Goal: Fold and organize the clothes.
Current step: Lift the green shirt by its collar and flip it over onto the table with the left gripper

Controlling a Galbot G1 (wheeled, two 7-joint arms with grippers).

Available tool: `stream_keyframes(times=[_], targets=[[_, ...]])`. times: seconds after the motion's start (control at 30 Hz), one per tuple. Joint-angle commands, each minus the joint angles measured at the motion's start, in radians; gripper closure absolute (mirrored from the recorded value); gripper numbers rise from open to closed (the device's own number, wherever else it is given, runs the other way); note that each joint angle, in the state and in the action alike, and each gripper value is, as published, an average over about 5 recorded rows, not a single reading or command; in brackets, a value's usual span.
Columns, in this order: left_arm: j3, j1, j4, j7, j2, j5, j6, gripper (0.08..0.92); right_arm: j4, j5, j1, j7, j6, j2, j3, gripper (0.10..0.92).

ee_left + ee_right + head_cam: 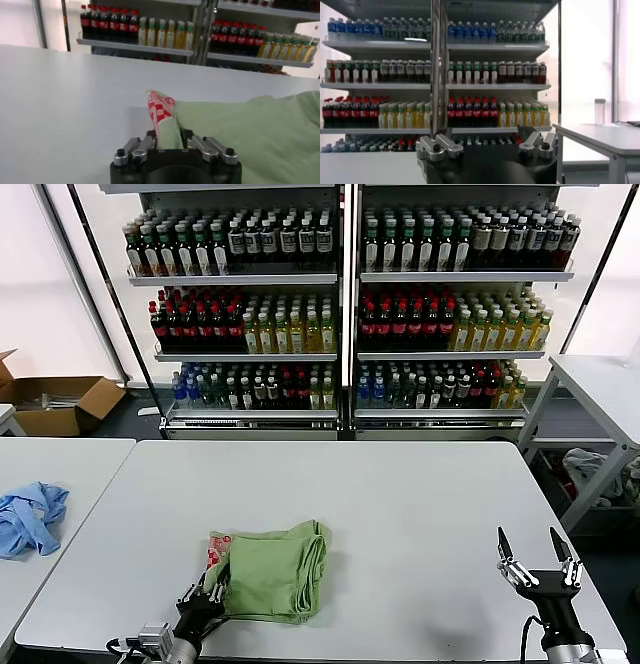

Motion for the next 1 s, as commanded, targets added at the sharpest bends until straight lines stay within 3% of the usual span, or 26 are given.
stream_keyframes(times=[0.03,0.27,0.43,0.57,0.67,0.73,0.87,1.0], targets=[[-0.068,-0.007,-0.110,-0.018,0.044,-0.041,-0.004,0.702,0.011,0.007,0.018,0.004,-0.019,0.003,-0.001,0.203],[-0.393,0.043,-0.179,-0.030,0.141,-0.137,0.058,0.861,0.010,0.009,0.083,0.004,-0.051,0.005,-0.025,0.203],[-0.637,0.070,-0.209,-0.041,0.174,-0.167,0.141,0.864,0.003,0.018,0.106,0.007,-0.058,-0.006,-0.032,0.203],[-0.724,0.053,-0.276,-0.047,0.187,-0.160,0.201,0.864,0.003,0.021,0.107,0.008,-0.057,-0.007,-0.031,0.203],[-0.643,0.047,-0.310,-0.029,0.183,-0.069,0.181,0.864,0.003,0.022,0.104,0.007,-0.055,-0.007,-0.030,0.203],[-0.496,0.046,-0.277,-0.007,0.174,0.062,0.106,0.864,0.005,0.022,0.103,0.007,-0.054,-0.007,-0.029,0.203],[-0.152,-0.028,-0.023,0.052,0.132,0.316,-0.094,0.864,0.011,0.022,0.102,0.006,-0.057,-0.004,-0.028,0.203],[0.087,-0.155,0.260,0.076,0.047,0.465,-0.184,0.864,0.023,0.020,0.096,0.006,-0.066,0.000,-0.023,0.203]])
